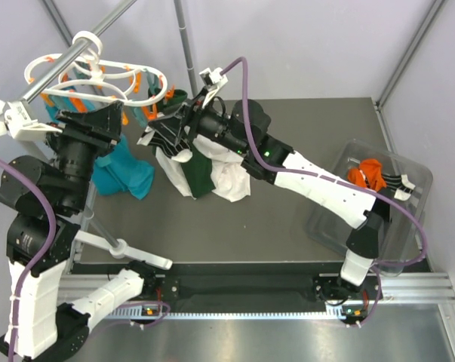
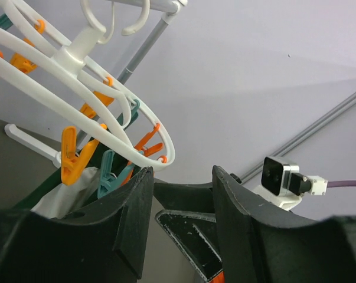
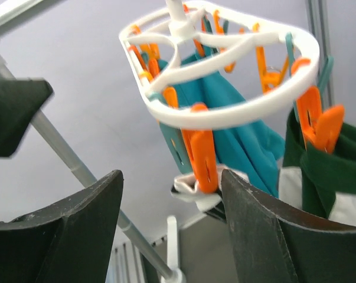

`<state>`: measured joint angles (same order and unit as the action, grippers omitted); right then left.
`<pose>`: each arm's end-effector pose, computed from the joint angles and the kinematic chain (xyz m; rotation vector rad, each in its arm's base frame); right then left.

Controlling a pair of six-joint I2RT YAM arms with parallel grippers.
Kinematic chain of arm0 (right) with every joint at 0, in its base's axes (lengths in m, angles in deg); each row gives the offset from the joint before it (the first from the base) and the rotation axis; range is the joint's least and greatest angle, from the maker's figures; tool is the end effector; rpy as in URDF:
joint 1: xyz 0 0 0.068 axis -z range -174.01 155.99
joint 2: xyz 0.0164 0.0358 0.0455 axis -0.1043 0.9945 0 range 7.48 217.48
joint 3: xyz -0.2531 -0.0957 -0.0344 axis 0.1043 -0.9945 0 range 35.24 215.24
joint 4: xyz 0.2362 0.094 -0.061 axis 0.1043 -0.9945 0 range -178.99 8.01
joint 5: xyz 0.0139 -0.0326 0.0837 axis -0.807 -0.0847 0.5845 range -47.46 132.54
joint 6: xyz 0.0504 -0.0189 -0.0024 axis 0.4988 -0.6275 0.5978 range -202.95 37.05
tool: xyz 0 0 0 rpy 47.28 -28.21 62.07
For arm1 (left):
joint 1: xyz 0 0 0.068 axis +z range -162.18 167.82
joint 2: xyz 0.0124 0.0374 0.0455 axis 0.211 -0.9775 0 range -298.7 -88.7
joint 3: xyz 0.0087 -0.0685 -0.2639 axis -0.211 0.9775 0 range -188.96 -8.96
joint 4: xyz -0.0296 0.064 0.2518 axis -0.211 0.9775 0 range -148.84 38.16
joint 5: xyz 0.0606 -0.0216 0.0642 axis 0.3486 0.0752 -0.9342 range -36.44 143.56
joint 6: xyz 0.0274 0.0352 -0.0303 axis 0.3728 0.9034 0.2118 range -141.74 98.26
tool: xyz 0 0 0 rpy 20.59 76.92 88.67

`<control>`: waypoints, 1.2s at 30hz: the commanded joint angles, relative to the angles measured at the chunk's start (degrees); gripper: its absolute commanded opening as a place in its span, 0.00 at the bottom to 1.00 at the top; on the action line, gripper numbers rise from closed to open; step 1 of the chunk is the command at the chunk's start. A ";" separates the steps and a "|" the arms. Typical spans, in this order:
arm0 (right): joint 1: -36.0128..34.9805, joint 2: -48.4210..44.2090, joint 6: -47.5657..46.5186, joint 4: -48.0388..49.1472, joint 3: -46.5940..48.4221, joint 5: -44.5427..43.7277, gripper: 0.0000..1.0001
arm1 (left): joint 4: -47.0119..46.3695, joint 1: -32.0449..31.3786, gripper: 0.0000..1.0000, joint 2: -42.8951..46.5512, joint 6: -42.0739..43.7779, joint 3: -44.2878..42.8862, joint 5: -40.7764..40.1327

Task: Clip the socks to the hanger
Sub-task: Open the clamp at the hanger.

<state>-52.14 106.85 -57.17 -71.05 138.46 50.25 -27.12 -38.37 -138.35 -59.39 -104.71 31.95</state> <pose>0.2118 0.3499 0.4781 -0.5202 1.3431 1.3173 0.0771 -0.0233 0.5594 -0.4587 1.2922 -0.6914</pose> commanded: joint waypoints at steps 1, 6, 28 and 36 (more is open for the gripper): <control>-1.11 1.52 3.48 4.44 4.88 1.70 0.67 | 0.53 -0.08 0.49 -0.45 -0.85 -0.58 1.48; -1.55 2.58 4.28 4.79 5.85 2.05 0.65 | 0.36 -0.08 0.49 -0.19 -0.76 -0.67 1.48; -3.83 6.45 -1.34 -1.18 11.04 -4.80 0.62 | 0.27 -0.08 0.49 -0.10 -0.50 -1.64 1.74; -4.27 8.03 -4.59 -2.59 12.62 -7.52 0.60 | 0.36 0.00 0.48 -0.01 -0.41 -1.64 1.57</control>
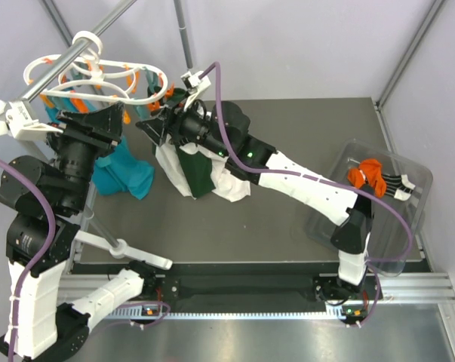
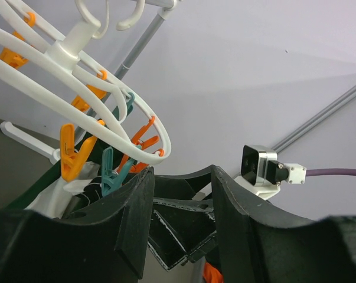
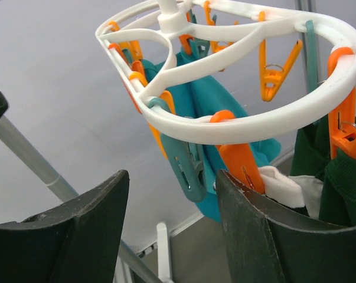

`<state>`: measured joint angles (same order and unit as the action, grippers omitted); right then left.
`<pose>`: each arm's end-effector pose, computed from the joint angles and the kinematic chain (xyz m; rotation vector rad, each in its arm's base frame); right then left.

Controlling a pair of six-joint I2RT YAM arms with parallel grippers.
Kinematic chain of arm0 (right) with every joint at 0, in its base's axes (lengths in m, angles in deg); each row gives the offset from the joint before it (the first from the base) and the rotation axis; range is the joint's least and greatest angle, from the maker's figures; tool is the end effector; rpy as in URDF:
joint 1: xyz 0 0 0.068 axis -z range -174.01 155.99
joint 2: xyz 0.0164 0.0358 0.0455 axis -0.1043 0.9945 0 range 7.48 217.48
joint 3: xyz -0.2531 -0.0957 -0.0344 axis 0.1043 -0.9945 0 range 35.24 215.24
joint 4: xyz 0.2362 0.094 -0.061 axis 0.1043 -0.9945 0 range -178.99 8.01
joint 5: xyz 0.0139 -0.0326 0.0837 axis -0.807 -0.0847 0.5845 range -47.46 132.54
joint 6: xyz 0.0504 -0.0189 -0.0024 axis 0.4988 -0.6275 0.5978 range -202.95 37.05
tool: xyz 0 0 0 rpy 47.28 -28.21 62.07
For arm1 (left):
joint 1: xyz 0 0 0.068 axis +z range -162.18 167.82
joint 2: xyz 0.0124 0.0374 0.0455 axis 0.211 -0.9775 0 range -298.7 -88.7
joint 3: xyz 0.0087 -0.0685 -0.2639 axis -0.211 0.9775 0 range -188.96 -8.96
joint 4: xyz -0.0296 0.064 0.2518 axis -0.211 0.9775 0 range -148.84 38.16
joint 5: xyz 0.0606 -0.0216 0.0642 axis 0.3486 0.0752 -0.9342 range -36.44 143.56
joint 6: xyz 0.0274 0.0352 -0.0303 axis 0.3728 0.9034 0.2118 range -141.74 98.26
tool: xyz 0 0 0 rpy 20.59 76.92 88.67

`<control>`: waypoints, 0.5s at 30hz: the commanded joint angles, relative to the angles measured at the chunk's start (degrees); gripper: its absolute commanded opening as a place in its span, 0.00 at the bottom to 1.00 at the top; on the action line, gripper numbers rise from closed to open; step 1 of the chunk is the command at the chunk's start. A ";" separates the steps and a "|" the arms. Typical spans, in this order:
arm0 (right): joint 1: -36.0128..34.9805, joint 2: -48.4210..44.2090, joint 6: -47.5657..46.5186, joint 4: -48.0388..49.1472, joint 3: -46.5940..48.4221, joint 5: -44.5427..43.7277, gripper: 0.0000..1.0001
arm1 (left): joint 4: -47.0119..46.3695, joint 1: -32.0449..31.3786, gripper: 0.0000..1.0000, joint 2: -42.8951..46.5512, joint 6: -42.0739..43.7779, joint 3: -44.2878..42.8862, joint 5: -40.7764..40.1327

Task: Clip the socks to the hanger
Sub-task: Open the clamp at the hanger.

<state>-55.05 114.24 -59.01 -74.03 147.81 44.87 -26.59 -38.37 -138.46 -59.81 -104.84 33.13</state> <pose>0.2118 0.3858 0.4768 -0.4960 1.3605 1.2680 0.0775 -0.0242 0.5589 -0.4467 1.3051 -0.7077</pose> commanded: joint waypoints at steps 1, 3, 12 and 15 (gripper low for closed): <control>-1.37 0.90 -3.11 0.38 3.44 -2.15 0.60 | -0.08 0.00 0.48 0.01 -0.08 -1.42 0.56; -1.46 1.69 -3.73 -0.05 4.49 -2.15 0.58 | -0.17 -0.08 0.48 0.01 -0.17 -1.33 0.56; -1.72 3.19 -5.40 -0.41 5.90 -4.52 0.49 | -0.17 -0.08 0.48 0.01 -0.26 -0.80 1.00; -1.72 3.28 -5.58 -0.23 5.90 -4.70 0.43 | -0.26 -0.08 0.48 0.01 -0.26 -0.45 1.09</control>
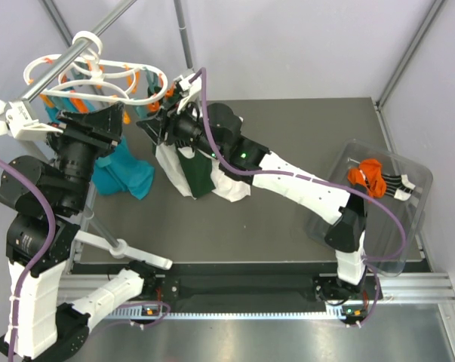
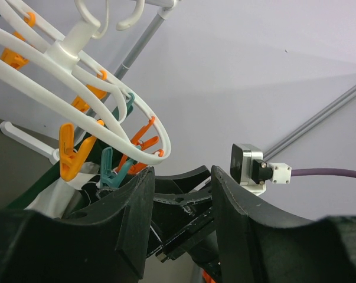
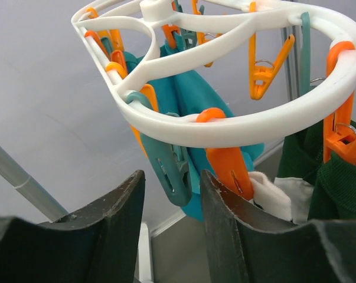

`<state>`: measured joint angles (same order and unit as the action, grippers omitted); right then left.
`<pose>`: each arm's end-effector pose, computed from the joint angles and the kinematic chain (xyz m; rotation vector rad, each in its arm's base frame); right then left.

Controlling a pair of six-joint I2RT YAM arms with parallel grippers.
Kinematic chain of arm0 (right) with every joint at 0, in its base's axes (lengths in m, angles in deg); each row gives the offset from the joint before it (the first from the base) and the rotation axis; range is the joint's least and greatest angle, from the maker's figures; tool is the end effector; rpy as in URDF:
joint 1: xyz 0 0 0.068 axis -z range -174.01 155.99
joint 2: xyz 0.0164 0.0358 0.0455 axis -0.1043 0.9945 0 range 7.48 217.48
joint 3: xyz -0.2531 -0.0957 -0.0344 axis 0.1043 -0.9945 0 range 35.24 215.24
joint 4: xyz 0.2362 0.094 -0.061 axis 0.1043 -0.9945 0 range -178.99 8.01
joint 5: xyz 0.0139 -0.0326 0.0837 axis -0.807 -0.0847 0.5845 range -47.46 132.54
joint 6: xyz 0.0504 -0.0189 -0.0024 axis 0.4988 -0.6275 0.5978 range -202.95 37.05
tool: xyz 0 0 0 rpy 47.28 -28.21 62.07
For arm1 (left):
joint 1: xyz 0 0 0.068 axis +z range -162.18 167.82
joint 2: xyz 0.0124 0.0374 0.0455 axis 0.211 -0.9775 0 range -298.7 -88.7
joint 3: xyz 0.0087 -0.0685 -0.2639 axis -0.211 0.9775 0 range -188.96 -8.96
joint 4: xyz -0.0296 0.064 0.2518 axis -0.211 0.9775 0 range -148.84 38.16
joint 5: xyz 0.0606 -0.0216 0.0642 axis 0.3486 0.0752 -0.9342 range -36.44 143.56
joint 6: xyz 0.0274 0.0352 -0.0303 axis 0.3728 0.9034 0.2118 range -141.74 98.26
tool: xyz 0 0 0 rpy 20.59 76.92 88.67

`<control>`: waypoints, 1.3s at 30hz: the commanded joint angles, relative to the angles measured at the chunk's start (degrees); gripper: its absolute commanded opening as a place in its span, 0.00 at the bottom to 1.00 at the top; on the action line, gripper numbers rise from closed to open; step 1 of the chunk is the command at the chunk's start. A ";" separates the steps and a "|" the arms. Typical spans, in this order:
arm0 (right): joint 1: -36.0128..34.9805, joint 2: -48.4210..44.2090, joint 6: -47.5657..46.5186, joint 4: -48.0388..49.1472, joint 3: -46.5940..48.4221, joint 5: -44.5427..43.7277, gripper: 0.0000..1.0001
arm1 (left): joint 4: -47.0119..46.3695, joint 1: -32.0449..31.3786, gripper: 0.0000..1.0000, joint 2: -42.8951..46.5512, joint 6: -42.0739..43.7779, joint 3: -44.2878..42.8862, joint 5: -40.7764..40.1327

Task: Clip the socks to the hanger
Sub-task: Open the clamp at the hanger.

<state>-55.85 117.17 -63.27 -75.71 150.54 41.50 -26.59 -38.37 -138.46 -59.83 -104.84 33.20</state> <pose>0.2148 0.4001 0.4683 -0.5117 1.3733 1.1691 0.0775 -0.0243 0.5589 -0.4460 1.3054 -0.7088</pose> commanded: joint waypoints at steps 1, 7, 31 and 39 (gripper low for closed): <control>-1.00 0.35 -1.31 1.45 3.08 -1.33 0.42 | -0.26 -0.08 0.47 0.10 -0.32 -0.37 1.02; -1.00 -1.31 -0.96 0.57 2.21 -0.28 0.17 | -0.61 -0.08 0.44 0.10 -0.59 1.39 1.73; 2.78 -9.23 3.34 -11.29 2.38 9.56 0.00 | -2.37 -0.08 0.55 -5.34 -1.81 5.53 0.14; 3.57 -9.32 4.31 -11.21 2.29 11.58 0.00 | -0.70 -0.08 0.56 -5.53 -1.99 5.17 -1.26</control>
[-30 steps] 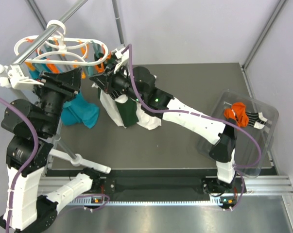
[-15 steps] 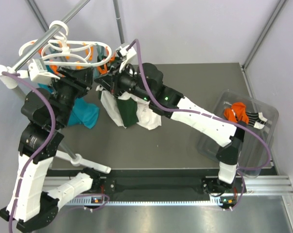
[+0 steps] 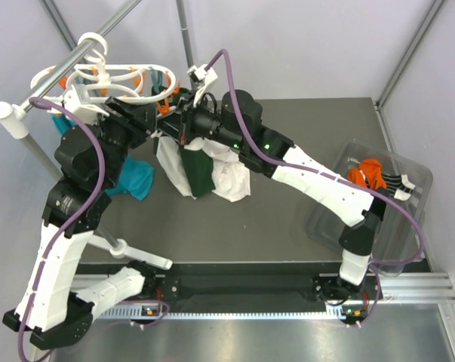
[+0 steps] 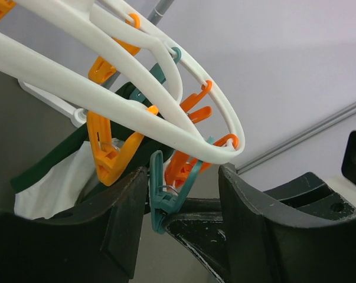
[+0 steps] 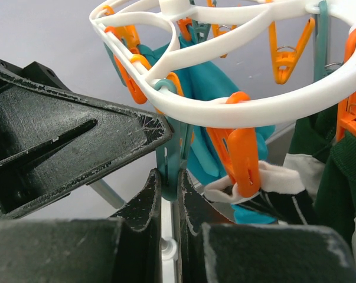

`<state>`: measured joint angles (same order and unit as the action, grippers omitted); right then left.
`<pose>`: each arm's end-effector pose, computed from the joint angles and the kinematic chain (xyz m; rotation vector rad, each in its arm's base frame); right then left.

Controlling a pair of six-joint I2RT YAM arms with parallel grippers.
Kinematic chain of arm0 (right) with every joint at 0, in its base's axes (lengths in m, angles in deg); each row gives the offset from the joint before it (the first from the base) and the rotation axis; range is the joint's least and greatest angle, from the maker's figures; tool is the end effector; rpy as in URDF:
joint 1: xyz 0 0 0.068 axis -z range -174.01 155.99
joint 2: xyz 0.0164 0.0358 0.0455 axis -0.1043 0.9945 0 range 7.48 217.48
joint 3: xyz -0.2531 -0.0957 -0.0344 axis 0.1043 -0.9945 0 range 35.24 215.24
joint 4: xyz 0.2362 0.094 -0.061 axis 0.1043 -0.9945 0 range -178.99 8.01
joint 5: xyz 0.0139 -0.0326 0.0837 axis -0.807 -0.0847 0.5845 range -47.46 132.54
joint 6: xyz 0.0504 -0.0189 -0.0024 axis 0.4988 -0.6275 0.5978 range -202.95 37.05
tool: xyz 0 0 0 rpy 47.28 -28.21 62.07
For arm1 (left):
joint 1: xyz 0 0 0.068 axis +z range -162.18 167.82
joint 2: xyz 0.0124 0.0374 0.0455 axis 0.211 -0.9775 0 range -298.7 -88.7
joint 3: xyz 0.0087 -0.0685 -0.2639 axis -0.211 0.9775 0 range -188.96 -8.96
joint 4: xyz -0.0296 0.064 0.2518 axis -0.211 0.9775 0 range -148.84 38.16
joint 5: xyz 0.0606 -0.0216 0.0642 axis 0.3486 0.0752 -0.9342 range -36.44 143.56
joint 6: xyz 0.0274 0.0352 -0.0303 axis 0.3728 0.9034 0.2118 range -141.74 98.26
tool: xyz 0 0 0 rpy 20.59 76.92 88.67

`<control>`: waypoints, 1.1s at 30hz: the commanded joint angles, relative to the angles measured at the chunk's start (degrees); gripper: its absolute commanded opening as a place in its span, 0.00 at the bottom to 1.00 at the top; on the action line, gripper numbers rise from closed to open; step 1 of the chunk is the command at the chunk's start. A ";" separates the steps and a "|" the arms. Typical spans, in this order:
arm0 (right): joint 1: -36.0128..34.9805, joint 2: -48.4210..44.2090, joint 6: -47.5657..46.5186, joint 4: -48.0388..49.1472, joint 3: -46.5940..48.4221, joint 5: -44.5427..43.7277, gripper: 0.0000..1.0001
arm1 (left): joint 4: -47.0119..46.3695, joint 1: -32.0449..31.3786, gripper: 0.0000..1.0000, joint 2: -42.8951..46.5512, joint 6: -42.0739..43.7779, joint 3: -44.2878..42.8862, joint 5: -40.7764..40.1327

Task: Clip the socks to the hanger
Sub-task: Open the clamp at the hanger.

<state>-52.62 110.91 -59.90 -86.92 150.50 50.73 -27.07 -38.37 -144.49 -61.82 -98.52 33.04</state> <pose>0.2129 0.3588 0.4923 -0.6027 1.4626 1.2486 0.1394 -0.0546 0.5216 -0.4747 1.5003 -0.6409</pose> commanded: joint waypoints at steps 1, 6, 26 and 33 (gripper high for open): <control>0.42 -2.98 0.95 0.09 2.42 2.54 0.00 | -0.30 -0.08 0.56 0.51 0.17 -0.97 -1.20; 0.78 -2.89 1.74 0.27 2.34 3.77 0.00 | -1.09 -0.08 0.57 -0.19 0.96 -0.53 -1.64; 1.39 -1.93 4.02 1.24 3.21 5.52 0.00 | -6.62 -0.08 0.52 -0.72 3.34 2.98 -3.39; 1.48 -2.10 3.94 0.36 3.48 5.53 0.00 | -7.86 -0.08 0.20 -0.02 4.92 3.43 -3.66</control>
<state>-51.31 110.91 -56.27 -87.58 151.24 54.73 -31.82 -38.53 -145.41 -57.45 -95.37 30.73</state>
